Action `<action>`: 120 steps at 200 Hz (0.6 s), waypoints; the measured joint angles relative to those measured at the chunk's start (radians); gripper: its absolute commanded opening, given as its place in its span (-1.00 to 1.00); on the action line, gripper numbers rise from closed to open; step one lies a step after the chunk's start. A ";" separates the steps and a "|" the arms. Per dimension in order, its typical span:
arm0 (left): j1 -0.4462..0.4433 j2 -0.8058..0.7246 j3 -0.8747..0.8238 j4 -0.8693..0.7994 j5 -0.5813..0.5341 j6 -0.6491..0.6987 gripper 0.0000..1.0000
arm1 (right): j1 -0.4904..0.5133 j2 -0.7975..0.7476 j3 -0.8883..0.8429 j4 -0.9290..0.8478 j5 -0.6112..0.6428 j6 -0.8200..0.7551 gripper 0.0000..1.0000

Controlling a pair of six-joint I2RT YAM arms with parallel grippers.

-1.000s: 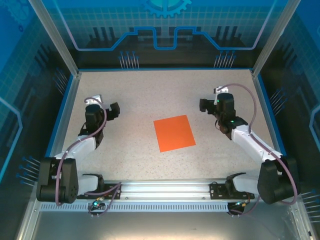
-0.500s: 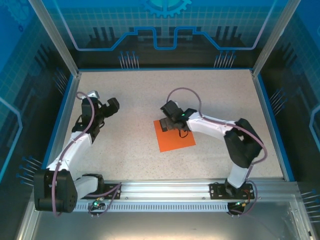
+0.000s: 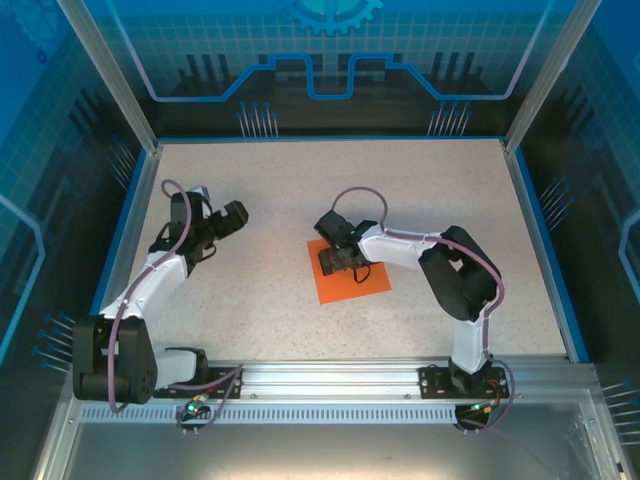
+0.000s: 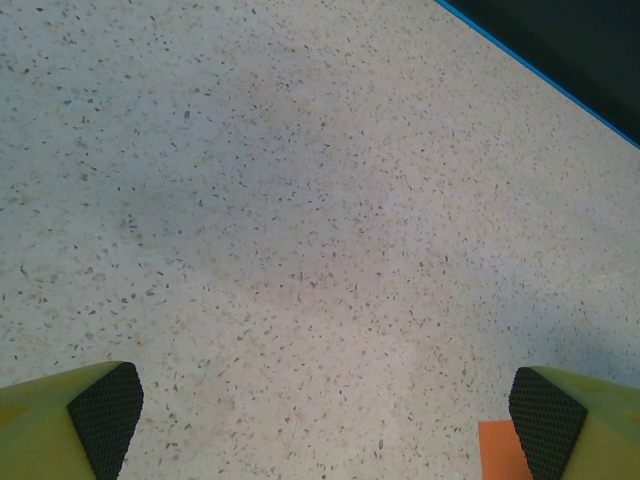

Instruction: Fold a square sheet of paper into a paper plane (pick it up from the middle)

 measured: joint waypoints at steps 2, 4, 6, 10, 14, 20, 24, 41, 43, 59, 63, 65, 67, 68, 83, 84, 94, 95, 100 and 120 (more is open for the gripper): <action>0.000 0.001 0.000 0.000 0.001 -0.001 0.97 | 0.000 0.000 0.000 0.001 -0.001 0.000 0.99; 0.000 0.003 0.002 0.000 0.002 -0.001 0.97 | -0.002 0.000 0.000 0.002 -0.002 0.000 0.98; 0.000 0.005 0.002 0.000 0.002 -0.002 0.97 | -0.004 0.000 0.000 0.003 -0.003 0.000 0.99; 0.000 0.008 0.004 -0.001 0.003 -0.003 0.97 | -0.006 0.000 0.000 0.003 -0.005 0.000 0.99; 0.000 0.010 0.006 -0.002 0.005 -0.004 0.97 | -0.009 0.000 -0.001 0.004 -0.007 0.000 0.99; 0.000 0.016 0.009 -0.001 0.007 -0.004 0.97 | -0.014 0.000 -0.002 0.008 -0.013 0.002 0.99; 0.000 0.019 0.010 -0.002 0.009 -0.004 0.97 | -0.019 0.000 -0.005 0.012 -0.018 0.003 0.99; 0.000 0.031 0.015 -0.002 0.009 -0.004 0.97 | -0.038 0.000 -0.011 0.028 -0.035 0.007 0.99; 0.000 0.032 0.015 -0.002 0.009 -0.004 0.97 | -0.040 0.000 -0.011 0.029 -0.037 0.008 0.99; 0.000 0.040 0.018 -0.009 0.010 -0.004 0.97 | -0.058 0.000 -0.012 0.040 -0.046 0.011 0.99; 0.000 0.041 0.019 -0.011 0.010 -0.004 0.97 | -0.061 0.000 -0.012 0.042 -0.048 0.011 0.98; 0.000 0.042 0.019 -0.011 0.010 -0.004 0.97 | -0.064 0.000 -0.012 0.042 -0.049 0.011 0.99; 0.000 0.042 0.020 -0.012 0.010 -0.004 0.97 | -0.066 0.000 -0.012 0.043 -0.049 0.011 0.99; 0.000 0.043 0.020 -0.012 0.010 -0.004 0.97 | -0.066 0.000 -0.012 0.044 -0.049 0.011 0.99; 0.000 0.045 0.025 -0.020 0.013 -0.004 0.97 | -0.081 0.000 -0.013 0.050 -0.049 0.011 0.99; 0.000 0.045 0.026 -0.021 0.013 -0.004 0.97 | -0.082 0.000 -0.013 0.050 -0.049 0.011 0.99; 0.000 0.045 0.027 -0.024 0.017 -0.004 0.97 | -0.091 0.001 -0.013 0.053 -0.050 0.011 0.98; 0.000 0.045 0.027 -0.024 0.017 -0.004 0.97 | -0.092 0.001 -0.013 0.055 -0.050 0.011 0.98; 0.000 0.045 0.028 -0.026 0.019 -0.004 0.97 | -0.094 0.003 -0.013 0.057 -0.052 0.010 0.97; 0.000 0.046 0.029 -0.032 0.032 -0.005 0.97 | -0.098 0.011 0.004 0.048 -0.061 0.007 0.92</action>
